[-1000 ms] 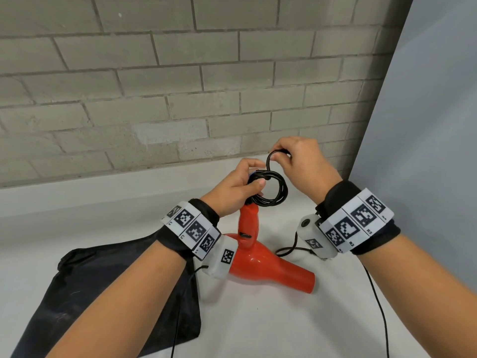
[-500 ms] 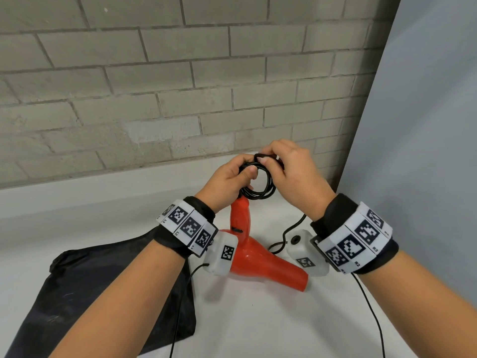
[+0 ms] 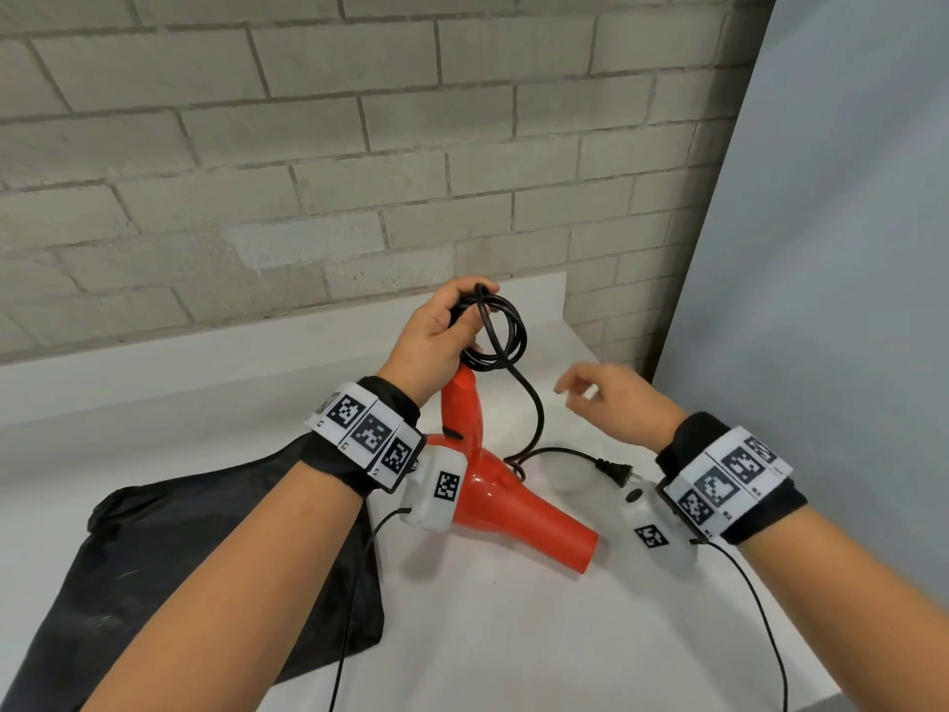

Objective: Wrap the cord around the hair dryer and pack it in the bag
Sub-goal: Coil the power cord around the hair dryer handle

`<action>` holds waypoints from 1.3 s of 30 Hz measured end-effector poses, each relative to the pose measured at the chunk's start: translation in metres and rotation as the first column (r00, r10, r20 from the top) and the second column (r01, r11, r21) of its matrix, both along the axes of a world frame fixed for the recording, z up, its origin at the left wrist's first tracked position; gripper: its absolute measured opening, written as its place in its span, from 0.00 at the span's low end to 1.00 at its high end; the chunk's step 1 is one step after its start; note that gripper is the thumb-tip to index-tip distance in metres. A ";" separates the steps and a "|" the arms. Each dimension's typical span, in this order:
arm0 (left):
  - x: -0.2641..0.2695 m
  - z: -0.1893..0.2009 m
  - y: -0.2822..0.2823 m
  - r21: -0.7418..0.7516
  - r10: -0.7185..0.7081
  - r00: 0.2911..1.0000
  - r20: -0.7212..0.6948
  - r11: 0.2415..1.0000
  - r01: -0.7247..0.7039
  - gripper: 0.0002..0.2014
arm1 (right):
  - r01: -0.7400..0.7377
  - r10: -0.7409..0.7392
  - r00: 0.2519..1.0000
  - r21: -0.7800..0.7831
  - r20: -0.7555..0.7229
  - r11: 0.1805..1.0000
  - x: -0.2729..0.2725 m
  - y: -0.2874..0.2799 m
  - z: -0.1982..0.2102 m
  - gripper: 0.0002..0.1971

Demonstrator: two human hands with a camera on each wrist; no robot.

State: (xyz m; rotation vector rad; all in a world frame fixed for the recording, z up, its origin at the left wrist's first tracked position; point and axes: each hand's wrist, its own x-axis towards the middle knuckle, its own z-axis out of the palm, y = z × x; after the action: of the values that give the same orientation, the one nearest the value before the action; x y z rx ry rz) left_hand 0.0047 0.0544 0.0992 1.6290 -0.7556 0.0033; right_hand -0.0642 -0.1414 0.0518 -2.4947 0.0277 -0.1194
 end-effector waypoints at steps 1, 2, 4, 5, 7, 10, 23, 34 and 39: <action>-0.001 0.000 -0.001 0.006 0.000 1.000 0.002 1.000 0.000 0.10 | 0.002 -0.015 0.992 -0.098 -0.125 0.995 0.003 -0.010 -0.012 0.10; -0.002 0.000 -0.002 0.010 -0.001 1.000 0.003 1.000 0.001 0.10 | -0.011 -0.038 0.969 -0.197 -0.243 0.980 0.006 -0.018 -0.024 0.12; -0.003 0.000 -0.004 0.019 -0.001 1.000 -0.002 1.000 0.001 0.10 | -0.049 -0.107 0.908 -0.355 -0.405 0.934 0.010 -0.027 -0.047 0.17; -0.003 0.000 -0.004 0.020 -0.003 1.000 -0.006 1.000 0.003 0.10 | -0.059 -0.136 0.885 -0.397 -0.445 0.916 0.011 -0.029 -0.056 0.19; -0.004 0.001 -0.005 0.017 -0.015 1.000 -0.015 1.000 0.015 0.12 | -0.057 -0.173 0.864 -0.433 -0.473 0.900 0.013 -0.031 -0.070 0.22; -0.006 0.002 -0.006 0.020 -0.035 0.999 -0.022 0.999 0.035 0.15 | -0.078 -0.200 0.868 -0.523 -0.454 0.849 0.015 -0.029 -0.078 0.21; -0.003 -0.004 -0.008 -0.063 0.069 0.988 -0.135 0.995 -0.078 0.12 | 0.216 -0.185 0.892 -0.029 0.411 0.976 0.016 -0.032 -0.028 0.09; -0.005 -0.001 -0.011 -0.078 0.106 0.989 -0.100 0.990 -0.114 0.12 | -0.370 0.050 0.659 0.265 0.750 0.890 -0.006 0.035 0.033 0.08; -0.007 0.000 -0.009 -0.080 0.055 0.992 -0.111 0.995 -0.064 0.11 | -0.259 0.055 0.727 0.200 0.685 0.945 0.003 0.049 0.024 0.07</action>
State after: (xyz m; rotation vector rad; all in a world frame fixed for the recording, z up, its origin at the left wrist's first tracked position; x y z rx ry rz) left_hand -0.0020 0.0455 0.0993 1.5589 -0.6158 -0.0111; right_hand -0.0609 -0.0925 0.0754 -2.0173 -0.4451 -0.8813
